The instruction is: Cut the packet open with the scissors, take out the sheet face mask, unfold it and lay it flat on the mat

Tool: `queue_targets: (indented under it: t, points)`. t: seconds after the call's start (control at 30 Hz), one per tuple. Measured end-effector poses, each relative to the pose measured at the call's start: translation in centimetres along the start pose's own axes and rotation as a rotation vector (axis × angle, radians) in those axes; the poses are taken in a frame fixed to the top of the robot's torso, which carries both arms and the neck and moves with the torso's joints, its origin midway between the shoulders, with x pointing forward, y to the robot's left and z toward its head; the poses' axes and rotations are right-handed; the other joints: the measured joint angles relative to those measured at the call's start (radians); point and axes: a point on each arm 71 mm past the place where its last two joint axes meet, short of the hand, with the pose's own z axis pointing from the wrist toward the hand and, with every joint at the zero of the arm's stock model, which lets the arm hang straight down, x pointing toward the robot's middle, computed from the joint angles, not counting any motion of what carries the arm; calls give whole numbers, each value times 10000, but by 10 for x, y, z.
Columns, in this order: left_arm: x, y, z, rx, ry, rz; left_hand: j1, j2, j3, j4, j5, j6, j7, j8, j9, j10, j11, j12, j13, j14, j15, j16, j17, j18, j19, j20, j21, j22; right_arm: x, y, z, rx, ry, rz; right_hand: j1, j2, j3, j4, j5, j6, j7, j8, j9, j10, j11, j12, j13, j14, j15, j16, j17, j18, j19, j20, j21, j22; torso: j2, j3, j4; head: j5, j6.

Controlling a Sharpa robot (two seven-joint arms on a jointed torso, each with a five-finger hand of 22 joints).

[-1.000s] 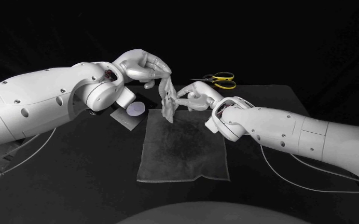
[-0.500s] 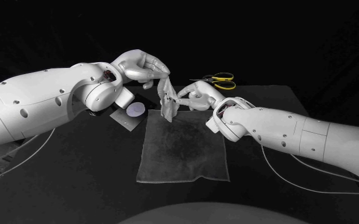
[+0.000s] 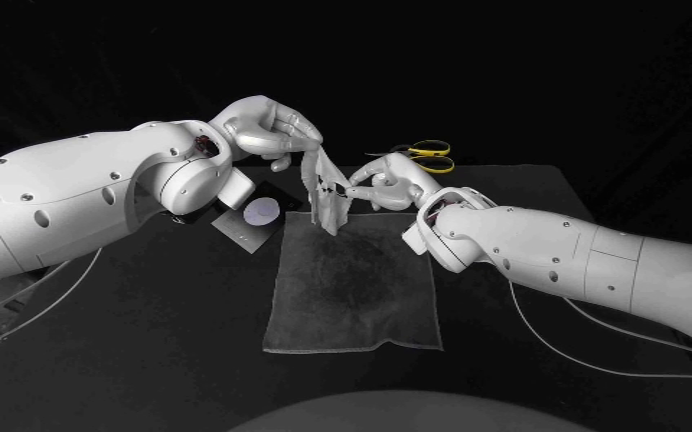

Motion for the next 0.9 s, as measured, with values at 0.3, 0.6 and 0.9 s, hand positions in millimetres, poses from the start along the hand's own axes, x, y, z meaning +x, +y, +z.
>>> queue_targets:
  t: [0.3, 0.6, 0.9]
  points:
    - [-2, 1, -1, -52, -48, 5, -1, -1, -1, 1, 0, -17, -17, -2, 1, -1, 1, 0, -2, 0, 0, 0, -1, 0, 0, 0, 0, 8, -4, -3, -2, 115, -212, 129, 0, 0, -3, -3, 0, 63, -67, 149, 66, 0, -72, -42, 2, 53, -53, -2, 8, -6, 35, -35, 0, -5, 1, 0, 0, -11, 1]
    - [-6, 4, -3, -139, -136, 15, -42, 40, -1, 1, -21, -18, -18, -34, 5, -1, 1, -1, 9, 36, -36, 0, 21, 0, 39, -38, -1, 25, -10, -7, -4, 265, -435, 315, 1, 0, -56, 50, 0, 28, -102, 198, 104, 0, -72, -219, -1, 16, -91, -39, 7, -18, 70, -69, -1, -10, 4, 0, 0, -20, 2]
    - [-8, 5, -3, -222, -184, 22, -43, 40, -2, 2, -34, -13, -13, 2, 5, -15, 15, -1, 9, 36, -36, 0, 20, 0, 38, -38, -1, 24, -14, -9, -6, 380, -603, 562, 1, 0, -113, 50, 0, -121, -133, 271, 118, 0, -72, -530, -5, -21, -125, -110, 0, -76, 70, -69, -3, -16, 5, 4, 0, -27, 9]
